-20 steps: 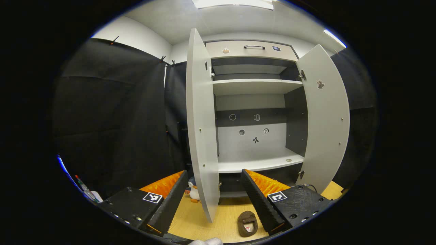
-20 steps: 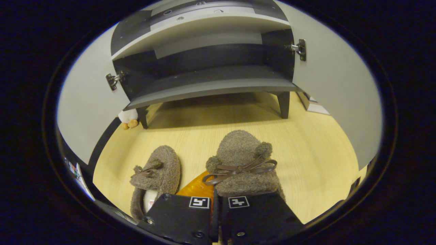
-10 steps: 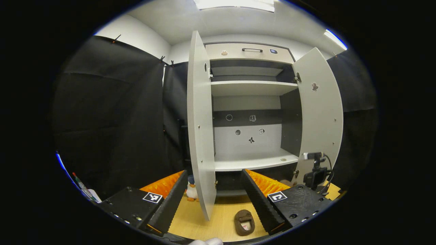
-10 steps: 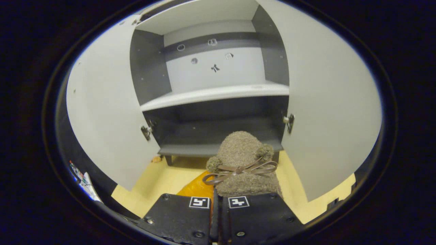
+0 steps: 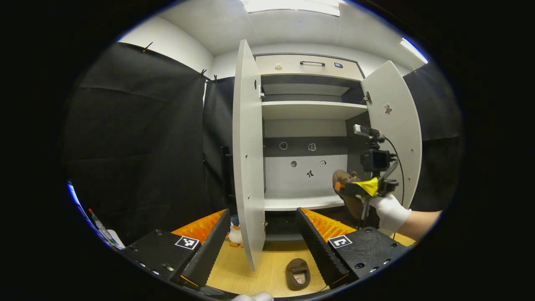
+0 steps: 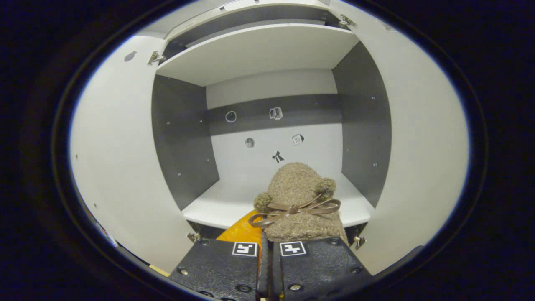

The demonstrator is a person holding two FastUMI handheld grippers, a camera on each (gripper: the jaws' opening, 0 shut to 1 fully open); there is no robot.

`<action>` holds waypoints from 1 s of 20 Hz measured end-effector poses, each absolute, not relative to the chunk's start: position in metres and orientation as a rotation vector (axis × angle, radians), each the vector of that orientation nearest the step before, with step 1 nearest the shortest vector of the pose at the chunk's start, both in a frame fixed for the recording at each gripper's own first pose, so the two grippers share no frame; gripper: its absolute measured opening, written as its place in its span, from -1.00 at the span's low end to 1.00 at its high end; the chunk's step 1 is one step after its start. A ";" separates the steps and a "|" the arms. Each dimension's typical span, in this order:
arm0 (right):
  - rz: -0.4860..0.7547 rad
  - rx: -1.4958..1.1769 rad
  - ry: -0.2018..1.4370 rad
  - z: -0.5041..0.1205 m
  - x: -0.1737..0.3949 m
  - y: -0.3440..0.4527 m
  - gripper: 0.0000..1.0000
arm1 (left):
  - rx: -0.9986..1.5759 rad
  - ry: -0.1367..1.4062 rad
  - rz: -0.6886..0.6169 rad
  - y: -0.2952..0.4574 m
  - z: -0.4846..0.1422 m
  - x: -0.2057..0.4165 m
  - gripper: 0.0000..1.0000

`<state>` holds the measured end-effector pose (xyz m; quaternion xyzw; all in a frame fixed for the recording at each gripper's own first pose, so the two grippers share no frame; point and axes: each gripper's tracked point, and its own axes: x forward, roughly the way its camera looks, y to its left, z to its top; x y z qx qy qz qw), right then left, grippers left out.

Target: Grab one shoe with the right hand and put it into the shoe cabinet, grab the other shoe with the left hand and put it into the shoe cabinet; then close the right door with the right hand and the left door with the left hand.

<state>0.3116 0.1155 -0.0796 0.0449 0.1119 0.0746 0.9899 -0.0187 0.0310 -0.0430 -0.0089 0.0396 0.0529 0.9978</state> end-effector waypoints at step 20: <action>0.047 0.078 0.520 -0.127 0.443 0.130 0.50 | -0.023 0.127 0.090 0.021 -0.048 0.002 0.93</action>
